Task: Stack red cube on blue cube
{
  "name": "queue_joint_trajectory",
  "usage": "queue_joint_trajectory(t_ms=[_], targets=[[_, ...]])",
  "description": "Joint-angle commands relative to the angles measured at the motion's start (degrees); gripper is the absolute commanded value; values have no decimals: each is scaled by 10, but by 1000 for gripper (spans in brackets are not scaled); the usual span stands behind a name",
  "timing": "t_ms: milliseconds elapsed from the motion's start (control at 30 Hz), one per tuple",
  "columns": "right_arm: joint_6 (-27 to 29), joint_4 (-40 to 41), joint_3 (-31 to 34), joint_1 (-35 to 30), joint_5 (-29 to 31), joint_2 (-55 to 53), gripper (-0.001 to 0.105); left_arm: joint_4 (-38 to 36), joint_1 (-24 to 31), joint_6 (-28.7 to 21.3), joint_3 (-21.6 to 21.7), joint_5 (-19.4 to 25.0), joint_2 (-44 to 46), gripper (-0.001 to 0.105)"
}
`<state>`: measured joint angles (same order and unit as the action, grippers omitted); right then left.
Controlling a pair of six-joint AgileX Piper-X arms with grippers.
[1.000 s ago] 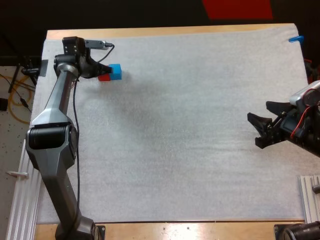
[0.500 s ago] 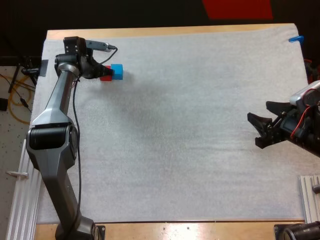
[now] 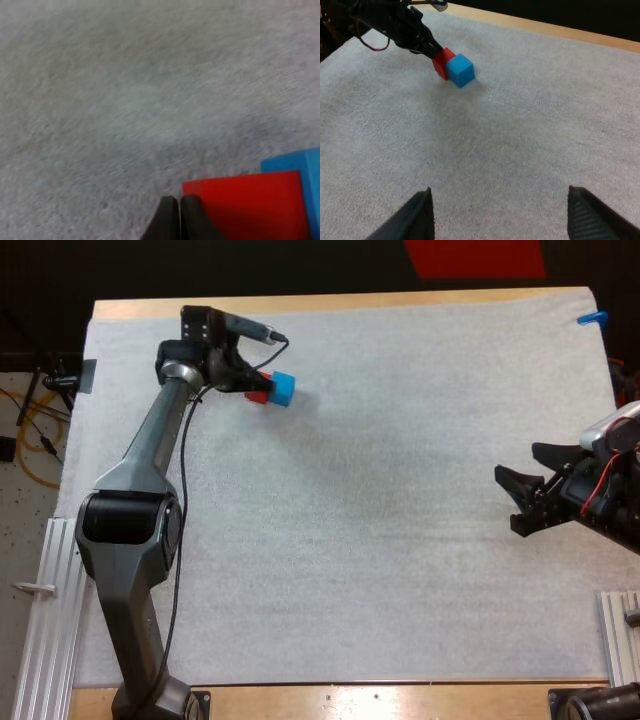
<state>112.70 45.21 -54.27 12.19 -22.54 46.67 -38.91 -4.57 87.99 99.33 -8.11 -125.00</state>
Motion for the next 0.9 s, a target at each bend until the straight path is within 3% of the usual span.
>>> queue_joint_trajectory(t_ms=[0,333,500,667,867], targets=[[0,1,-2,2,0,-1,56,-2,-6,-1,3,7,15,0],[2,1,-2,2,0,-1,56,-18,-37,-1,-2,-13,19,0],[2,1,-2,2,0,-1,56,-34,-58,-1,-6,-45,17,0],[2,1,-2,2,0,-1,56,-14,-106,-1,-30,-44,17,0],[2,1,-2,2,0,-1,56,1,-158,14,-30,-43,19,0]])
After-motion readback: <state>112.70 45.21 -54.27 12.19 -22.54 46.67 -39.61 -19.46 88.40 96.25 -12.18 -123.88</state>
